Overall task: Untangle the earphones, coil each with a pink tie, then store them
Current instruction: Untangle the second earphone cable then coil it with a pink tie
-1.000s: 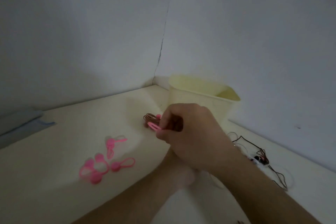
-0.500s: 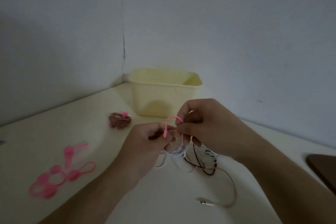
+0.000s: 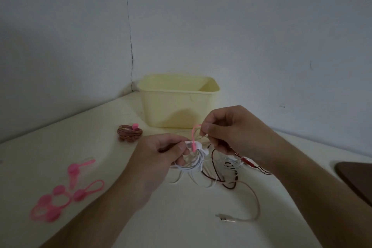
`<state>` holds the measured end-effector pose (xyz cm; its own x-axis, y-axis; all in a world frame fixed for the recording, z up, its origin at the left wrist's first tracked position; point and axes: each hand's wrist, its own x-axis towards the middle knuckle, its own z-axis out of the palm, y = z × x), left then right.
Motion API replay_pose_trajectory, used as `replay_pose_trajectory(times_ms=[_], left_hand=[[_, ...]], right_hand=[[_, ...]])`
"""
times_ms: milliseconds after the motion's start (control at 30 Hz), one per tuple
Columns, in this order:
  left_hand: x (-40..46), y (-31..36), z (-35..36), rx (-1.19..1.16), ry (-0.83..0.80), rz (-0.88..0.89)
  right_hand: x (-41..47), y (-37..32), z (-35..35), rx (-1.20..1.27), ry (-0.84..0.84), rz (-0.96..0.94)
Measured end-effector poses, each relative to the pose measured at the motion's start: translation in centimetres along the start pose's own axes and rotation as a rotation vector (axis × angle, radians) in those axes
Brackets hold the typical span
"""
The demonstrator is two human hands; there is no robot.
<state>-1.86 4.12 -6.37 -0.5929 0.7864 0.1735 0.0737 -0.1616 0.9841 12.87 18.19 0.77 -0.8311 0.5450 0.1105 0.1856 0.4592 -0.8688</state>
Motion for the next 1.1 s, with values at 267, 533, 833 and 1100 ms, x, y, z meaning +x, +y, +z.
replay_pose_trajectory(times_ms=[267, 533, 833, 1100], left_hand=[[0.0, -0.1, 0.0, -0.024, 0.001, -0.012], [-0.2, 0.4, 0.2, -0.058, -0.013, -0.043], [-0.3, 0.3, 0.0, -0.049, 0.015, -0.066], [-0.3, 0.2, 0.0, -0.114, -0.04, -0.107]], right_hand=[[0.0, -0.1, 0.3, -0.127, -0.079, -0.075], [-0.1, -0.6, 1.4, -0.425, -0.087, -0.164], [-0.8, -0.6, 2.8, -0.878, -0.032, -0.266], [0.0, 0.4, 2.5, -0.629, 0.003, -0.254]])
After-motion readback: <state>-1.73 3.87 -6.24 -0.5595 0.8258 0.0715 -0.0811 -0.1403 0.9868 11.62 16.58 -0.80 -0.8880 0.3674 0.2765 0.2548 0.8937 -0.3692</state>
